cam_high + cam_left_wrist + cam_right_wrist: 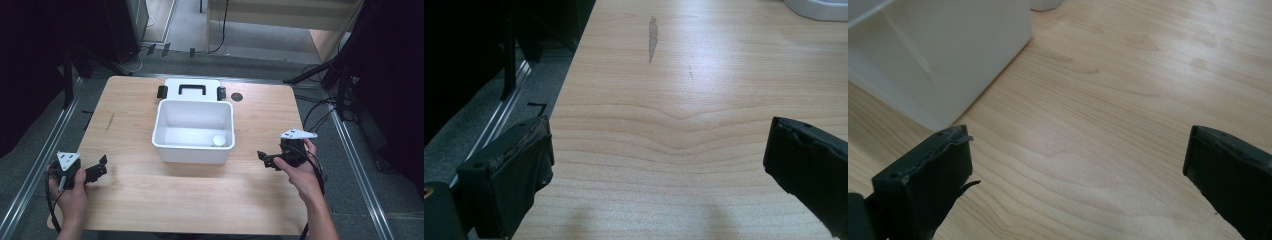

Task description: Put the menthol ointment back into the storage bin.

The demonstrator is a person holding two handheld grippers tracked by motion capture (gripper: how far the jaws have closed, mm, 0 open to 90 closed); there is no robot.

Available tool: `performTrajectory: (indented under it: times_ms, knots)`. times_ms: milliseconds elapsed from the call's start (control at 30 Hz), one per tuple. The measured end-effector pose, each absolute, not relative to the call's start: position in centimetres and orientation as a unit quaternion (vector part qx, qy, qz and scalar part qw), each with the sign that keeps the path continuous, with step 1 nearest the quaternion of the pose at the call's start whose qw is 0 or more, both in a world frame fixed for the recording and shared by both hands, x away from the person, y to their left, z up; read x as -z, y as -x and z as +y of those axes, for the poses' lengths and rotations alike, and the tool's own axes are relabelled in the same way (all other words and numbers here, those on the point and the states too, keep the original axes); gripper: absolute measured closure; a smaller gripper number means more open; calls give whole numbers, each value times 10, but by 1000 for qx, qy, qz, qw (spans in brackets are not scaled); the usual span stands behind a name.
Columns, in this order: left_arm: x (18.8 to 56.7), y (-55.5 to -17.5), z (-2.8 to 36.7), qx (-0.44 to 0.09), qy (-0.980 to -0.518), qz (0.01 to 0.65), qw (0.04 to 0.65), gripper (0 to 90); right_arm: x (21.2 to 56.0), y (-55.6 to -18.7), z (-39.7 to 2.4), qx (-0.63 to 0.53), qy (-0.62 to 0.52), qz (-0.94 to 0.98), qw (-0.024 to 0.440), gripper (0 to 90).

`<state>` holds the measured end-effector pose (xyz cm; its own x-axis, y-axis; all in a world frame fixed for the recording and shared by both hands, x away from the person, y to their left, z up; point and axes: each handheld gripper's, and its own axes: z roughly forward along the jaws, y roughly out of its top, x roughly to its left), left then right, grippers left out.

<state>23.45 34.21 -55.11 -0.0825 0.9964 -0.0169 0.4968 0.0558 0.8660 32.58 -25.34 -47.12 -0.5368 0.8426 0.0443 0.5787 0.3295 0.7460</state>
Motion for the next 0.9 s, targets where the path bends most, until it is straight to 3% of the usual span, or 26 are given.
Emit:
performTrajectory:
  times_ms: [467, 667, 900]
  knots:
    - [551, -234, 342, -363, -583, 641, 343, 5, 504, -294, -293, -410, -484, 748, 195, 0]
    - [551, -235, 342, -363, -582, 641, 343, 4, 516, -276, -306, -420, -478, 738, 224, 5]
    - [551, -235, 342, -363, -581, 642, 343, 5, 528, -263, -320, -422, -499, 724, 221, 5]
